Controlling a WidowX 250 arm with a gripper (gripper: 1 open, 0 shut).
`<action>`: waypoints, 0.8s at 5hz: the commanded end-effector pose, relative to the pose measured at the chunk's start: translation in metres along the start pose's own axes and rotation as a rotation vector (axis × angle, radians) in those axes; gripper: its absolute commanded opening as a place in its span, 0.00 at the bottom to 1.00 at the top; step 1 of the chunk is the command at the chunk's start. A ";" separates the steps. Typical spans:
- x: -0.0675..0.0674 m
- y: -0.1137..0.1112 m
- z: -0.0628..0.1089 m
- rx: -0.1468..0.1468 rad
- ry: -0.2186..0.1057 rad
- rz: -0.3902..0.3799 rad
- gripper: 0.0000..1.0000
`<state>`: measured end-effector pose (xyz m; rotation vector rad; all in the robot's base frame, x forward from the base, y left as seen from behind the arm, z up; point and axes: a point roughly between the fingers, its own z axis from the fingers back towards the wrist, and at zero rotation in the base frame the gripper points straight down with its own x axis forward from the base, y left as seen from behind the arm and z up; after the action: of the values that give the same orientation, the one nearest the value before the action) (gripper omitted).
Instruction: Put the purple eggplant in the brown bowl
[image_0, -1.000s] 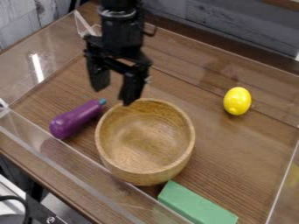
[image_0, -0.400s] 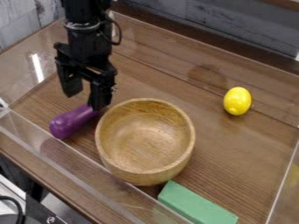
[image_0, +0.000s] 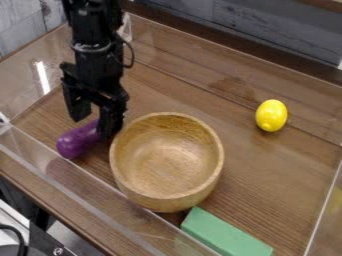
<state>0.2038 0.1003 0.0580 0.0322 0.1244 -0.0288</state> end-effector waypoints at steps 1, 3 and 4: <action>0.004 0.006 -0.001 0.015 -0.029 0.007 1.00; 0.008 0.009 -0.014 0.013 -0.029 0.009 1.00; 0.010 0.011 -0.019 0.012 -0.028 0.009 1.00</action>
<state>0.2068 0.1077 0.0324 0.0291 0.1244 -0.0254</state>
